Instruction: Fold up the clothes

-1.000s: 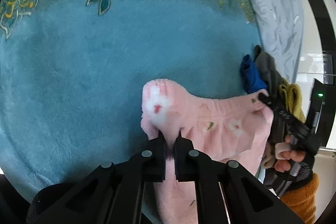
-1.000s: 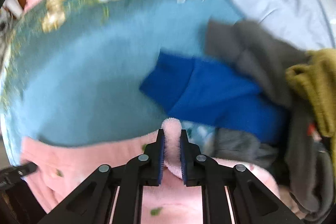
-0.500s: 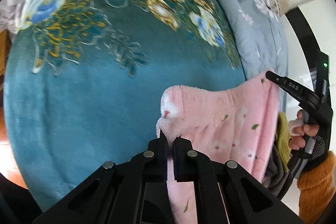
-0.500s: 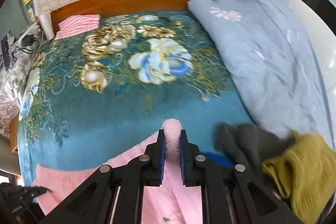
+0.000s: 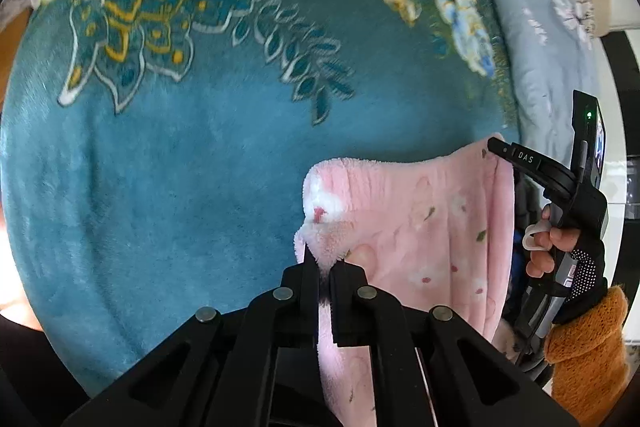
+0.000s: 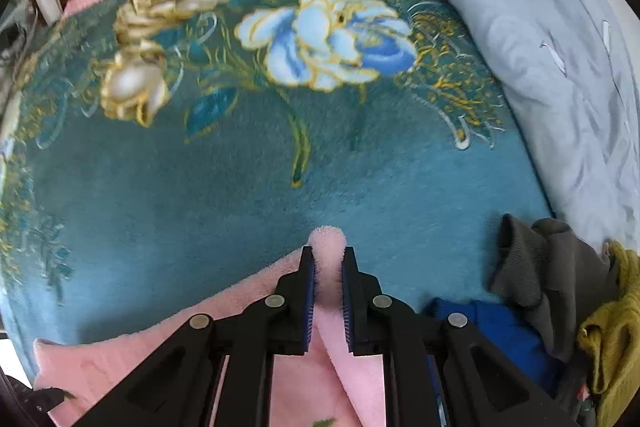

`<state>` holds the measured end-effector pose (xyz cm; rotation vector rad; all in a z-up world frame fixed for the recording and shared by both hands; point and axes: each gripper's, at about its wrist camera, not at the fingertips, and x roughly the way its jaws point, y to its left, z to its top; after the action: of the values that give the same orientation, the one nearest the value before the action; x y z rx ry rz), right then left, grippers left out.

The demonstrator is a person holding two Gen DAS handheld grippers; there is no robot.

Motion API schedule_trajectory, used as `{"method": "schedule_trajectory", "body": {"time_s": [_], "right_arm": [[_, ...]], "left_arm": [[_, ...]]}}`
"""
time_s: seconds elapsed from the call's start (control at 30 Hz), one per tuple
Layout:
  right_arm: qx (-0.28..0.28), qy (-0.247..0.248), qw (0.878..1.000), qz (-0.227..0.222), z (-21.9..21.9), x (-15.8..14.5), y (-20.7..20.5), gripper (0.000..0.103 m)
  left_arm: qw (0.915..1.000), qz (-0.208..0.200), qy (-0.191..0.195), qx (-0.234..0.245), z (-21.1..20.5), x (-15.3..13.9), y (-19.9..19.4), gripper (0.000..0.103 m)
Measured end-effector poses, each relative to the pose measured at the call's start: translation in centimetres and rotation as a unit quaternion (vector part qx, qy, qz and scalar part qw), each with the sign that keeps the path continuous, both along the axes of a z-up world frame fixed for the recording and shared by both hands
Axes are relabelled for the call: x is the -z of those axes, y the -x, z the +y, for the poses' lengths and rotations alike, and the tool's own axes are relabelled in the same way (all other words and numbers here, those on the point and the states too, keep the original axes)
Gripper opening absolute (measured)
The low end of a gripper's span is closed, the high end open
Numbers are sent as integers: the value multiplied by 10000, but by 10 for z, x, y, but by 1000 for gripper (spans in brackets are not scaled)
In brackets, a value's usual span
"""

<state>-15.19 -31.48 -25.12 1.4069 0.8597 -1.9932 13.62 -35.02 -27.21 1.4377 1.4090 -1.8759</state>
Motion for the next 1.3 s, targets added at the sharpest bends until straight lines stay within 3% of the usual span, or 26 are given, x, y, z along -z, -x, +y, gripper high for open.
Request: {"method": "schedule_trajectory", "body": {"time_s": [0.23,0.33,0.43,0.47,0.73,0.93,1.07,1.13,1.2,1.3], "right_arm": [[258,-149,9995,-80,2,19,8,17],[232,-180,9995,-107,3,17,8,25],[350,43,9989,-314,13,3,11,52],[410,150,9983,-384,18,-4,12,59],[952,1009,9903,29,119,-109,8,59],[1954,1666,9657,377,273,-176,-31,61],[3200,1744,9303,427,413,-177,-79,62],[3973,1872,8979,305,483,-167,-107,62],[4891,2165,8449,86,558,-150,-140,62],[6046,2614,7522,-171,646,-122,-189,62]], "left_arm": [[9995,-201,-139,193,2,12,9,4],[9993,-245,-144,251,2,12,9,4],[9992,-229,-259,216,0,15,7,4],[9992,-208,-296,185,-1,16,6,4],[9994,-51,-356,19,-3,12,0,14],[9991,91,-312,-255,-2,1,-12,21],[9991,165,-78,-376,2,-16,-22,27],[9989,182,9,-426,4,-23,-25,27],[9985,180,183,-482,6,-33,-28,27],[9969,230,612,-444,11,-51,-27,27]]}}
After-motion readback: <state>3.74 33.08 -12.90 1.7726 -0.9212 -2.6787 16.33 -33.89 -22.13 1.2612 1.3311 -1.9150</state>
